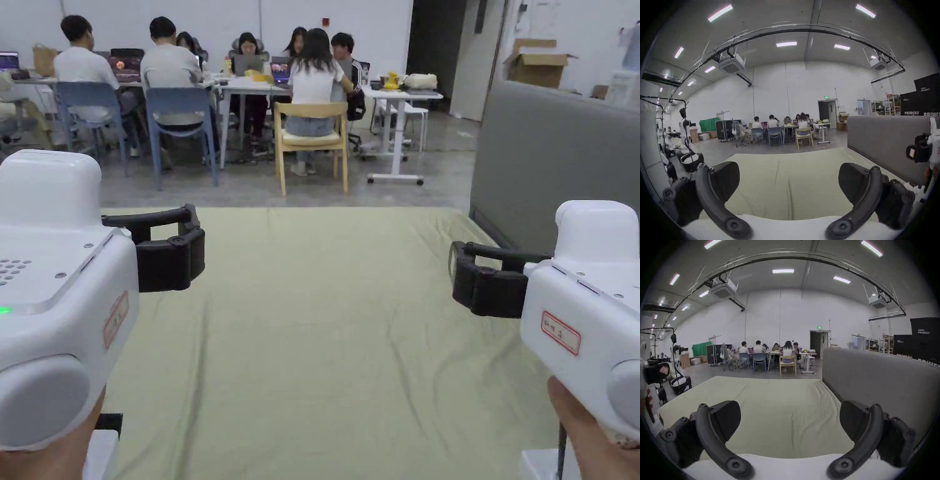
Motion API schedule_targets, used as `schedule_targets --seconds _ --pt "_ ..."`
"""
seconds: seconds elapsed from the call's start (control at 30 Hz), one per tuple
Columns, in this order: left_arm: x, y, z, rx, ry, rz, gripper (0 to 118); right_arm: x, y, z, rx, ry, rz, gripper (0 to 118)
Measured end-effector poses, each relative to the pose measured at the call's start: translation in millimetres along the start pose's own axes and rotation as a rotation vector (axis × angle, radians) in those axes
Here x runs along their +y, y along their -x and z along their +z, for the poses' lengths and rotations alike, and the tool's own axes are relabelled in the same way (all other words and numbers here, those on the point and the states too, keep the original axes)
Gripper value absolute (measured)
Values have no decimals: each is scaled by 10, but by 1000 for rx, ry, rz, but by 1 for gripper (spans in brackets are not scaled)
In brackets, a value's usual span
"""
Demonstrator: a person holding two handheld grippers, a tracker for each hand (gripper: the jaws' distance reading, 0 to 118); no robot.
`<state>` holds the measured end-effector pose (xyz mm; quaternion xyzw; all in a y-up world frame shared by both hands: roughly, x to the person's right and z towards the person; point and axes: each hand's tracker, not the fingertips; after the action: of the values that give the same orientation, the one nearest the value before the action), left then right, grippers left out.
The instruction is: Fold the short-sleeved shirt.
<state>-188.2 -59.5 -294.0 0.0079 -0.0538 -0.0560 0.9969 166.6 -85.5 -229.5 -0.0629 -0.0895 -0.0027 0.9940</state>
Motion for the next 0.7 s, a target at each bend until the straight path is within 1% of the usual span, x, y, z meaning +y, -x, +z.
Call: schedule_targets --seconds 0.13,0.3,0.47,0.7 --pt "64 53 9 15 4 -1 118 71 64 0 -2 -13 2 118" --pt "77 171 78 16 6 37 118 142 99 43 -6 -54 6 118" --pt "78 261 166 13 -5 81 118 177 135 51 8 -64 34 118" --pt "24 280 284 31 2 70 118 200 206 50 22 -64 51 118"
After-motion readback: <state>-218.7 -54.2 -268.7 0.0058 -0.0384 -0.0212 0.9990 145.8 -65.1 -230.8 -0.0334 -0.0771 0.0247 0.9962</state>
